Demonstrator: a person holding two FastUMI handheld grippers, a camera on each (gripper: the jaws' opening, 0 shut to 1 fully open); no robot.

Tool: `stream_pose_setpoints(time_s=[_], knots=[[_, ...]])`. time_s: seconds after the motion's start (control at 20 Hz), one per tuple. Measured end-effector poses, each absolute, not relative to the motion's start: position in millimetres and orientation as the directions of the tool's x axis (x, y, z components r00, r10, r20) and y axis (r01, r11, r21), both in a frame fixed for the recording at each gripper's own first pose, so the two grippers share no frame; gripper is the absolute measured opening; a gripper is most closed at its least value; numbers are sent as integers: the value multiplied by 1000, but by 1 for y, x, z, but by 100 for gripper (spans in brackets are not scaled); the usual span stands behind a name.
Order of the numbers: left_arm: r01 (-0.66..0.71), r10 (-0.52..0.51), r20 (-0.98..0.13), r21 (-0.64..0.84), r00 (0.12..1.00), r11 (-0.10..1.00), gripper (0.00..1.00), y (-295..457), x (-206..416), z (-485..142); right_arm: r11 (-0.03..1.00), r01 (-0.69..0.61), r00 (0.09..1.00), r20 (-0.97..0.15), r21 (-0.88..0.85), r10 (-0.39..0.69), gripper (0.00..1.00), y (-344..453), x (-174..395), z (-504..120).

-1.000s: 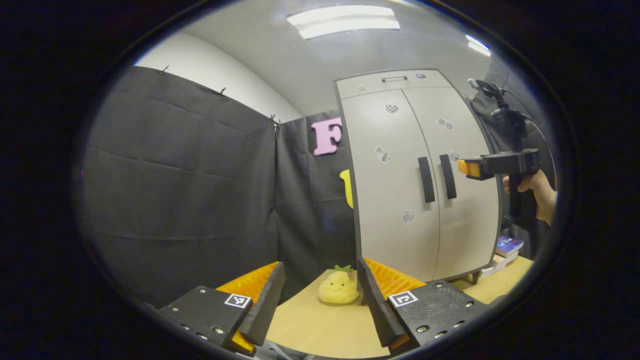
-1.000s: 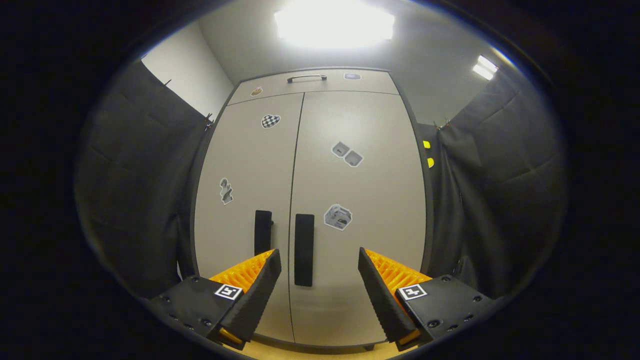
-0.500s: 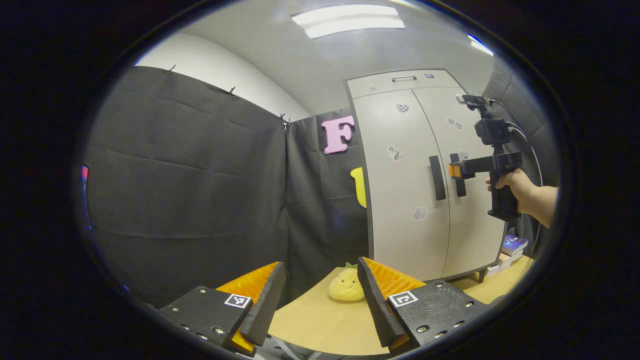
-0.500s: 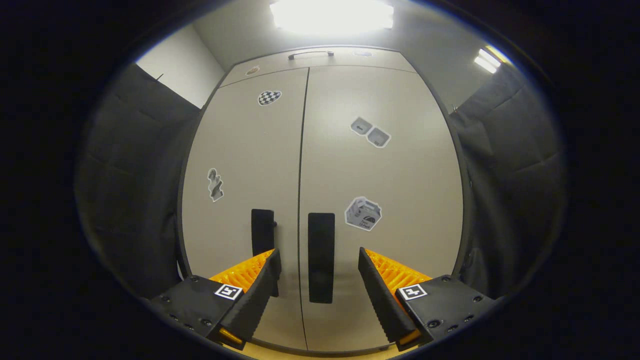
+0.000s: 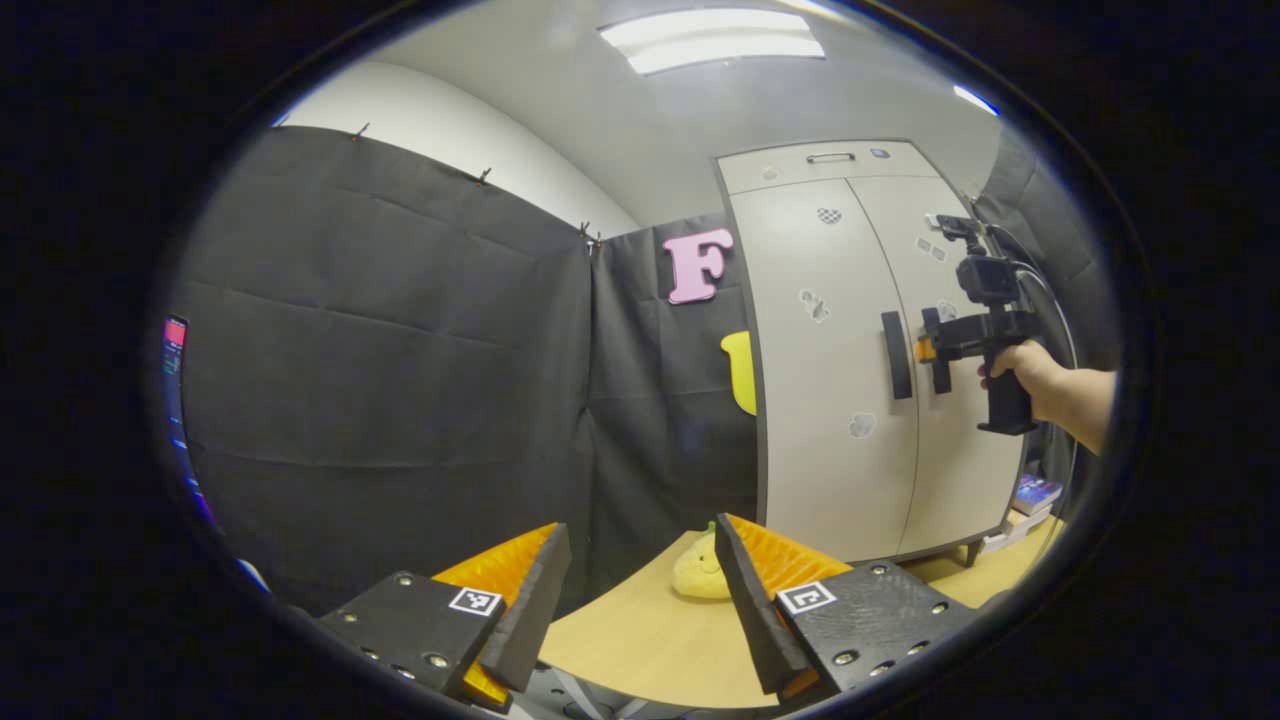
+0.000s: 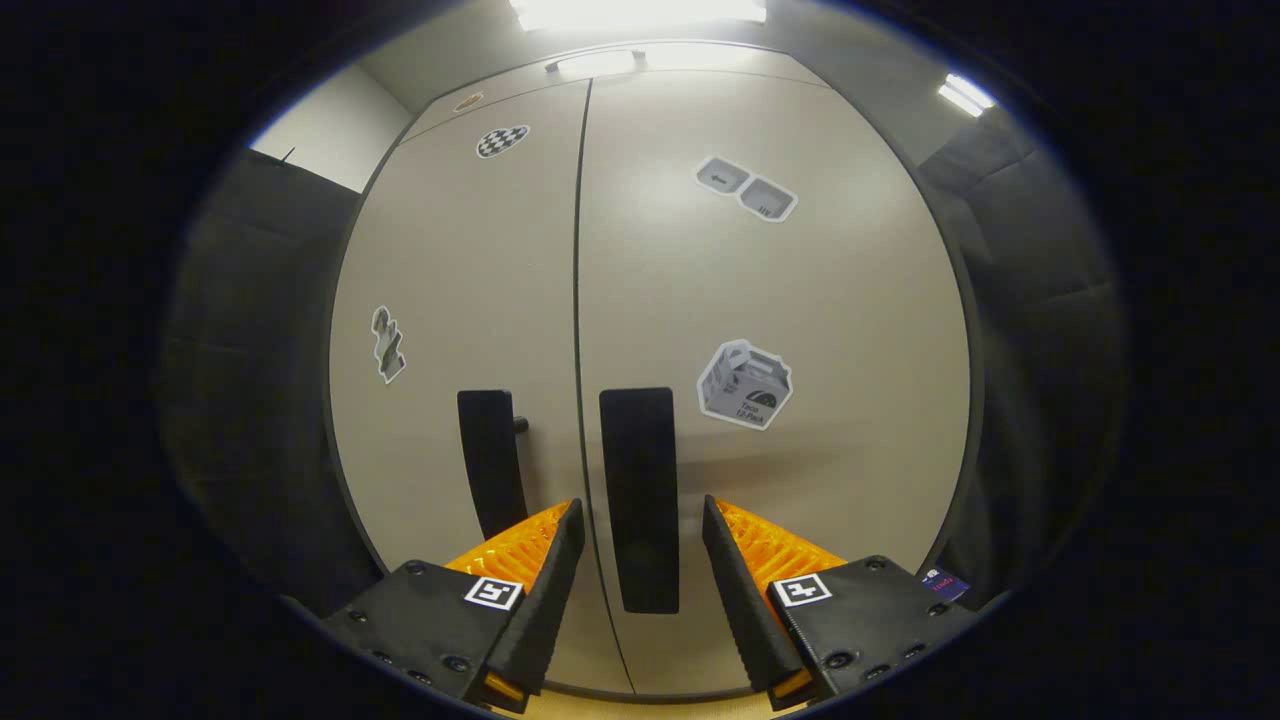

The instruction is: Open the right door of the double-door shoe cabinet with the right hand, and open the left door with the left hand.

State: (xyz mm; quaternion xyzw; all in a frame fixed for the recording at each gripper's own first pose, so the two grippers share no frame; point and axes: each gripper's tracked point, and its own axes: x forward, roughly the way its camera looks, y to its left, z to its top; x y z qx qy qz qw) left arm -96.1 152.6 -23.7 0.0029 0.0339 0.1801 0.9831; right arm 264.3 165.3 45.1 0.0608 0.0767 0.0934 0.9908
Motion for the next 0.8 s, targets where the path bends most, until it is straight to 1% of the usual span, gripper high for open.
stream_pose_setpoints(time_s=[0.05,0.1,0.2,0.25,0.3,0.35,0.4,0.5,0.6,0.8], knots=[[-354,355,-64,17,933,935,84,153,-97,-24,979,-157,973,-148,130,176,58,161,265,43],[-355,356,-65,17,932,935,84,154,-97,-24,978,-159,971,-157,133,179,41,163,265,44],[-354,354,-59,13,933,935,84,154,-96,-22,979,-158,969,-169,129,179,39,163,265,44],[-352,352,-53,13,935,936,84,155,-96,-19,979,-166,965,-184,119,186,33,164,268,39],[-350,351,-48,14,935,937,84,155,-96,-18,978,-177,964,-183,107,194,24,164,267,43],[-346,347,-44,14,937,938,84,154,-96,-16,977,-187,958,-202,101,204,23,163,266,40],[-344,344,-42,15,938,939,84,153,-97,-15,976,-201,955,-206,87,215,13,164,267,41],[-339,339,-32,12,940,941,84,152,-98,-11,972,-212,944,-237,101,231,13,163,266,40],[-333,333,-23,10,943,943,84,152,-98,-7,971,-200,944,-239,134,228,13,163,264,40],[-323,323,-8,10,946,946,84,153,-102,-1,969,-207,946,-225,134,233,12,162,261,42]])
